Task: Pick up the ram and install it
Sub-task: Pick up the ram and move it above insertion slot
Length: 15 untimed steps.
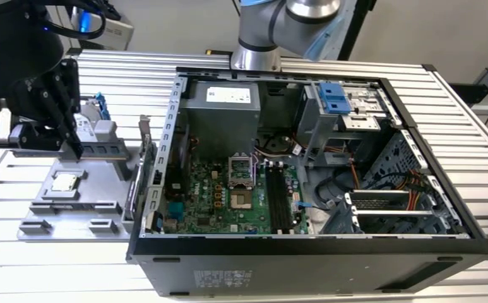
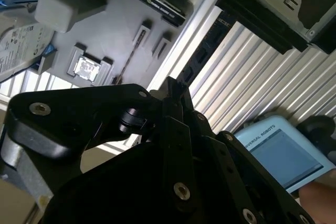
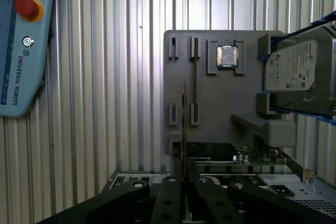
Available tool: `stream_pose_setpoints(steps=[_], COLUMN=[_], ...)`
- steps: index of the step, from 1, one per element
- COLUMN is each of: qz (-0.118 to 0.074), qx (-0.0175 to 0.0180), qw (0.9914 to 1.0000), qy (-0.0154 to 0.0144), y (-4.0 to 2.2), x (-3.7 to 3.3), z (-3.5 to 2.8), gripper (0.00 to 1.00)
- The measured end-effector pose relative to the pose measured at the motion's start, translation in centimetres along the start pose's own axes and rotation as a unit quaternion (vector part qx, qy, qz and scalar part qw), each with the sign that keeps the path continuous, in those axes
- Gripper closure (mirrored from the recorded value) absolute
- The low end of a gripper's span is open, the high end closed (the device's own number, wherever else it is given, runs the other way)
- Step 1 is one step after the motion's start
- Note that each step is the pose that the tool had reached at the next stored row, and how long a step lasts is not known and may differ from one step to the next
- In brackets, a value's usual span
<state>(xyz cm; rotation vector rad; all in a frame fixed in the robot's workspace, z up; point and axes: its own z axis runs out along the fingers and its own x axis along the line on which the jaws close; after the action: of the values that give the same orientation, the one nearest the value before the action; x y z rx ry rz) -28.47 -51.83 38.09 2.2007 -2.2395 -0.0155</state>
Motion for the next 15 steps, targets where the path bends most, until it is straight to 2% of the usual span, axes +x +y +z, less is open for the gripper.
stream_pose_setpoints(steps=[15], qz=[0.0], qx=[0.0], qw=[1.0], qy=[0.0], y=[-1.22], x=[-0.02], z=[-0.01], gripper=[1.0])
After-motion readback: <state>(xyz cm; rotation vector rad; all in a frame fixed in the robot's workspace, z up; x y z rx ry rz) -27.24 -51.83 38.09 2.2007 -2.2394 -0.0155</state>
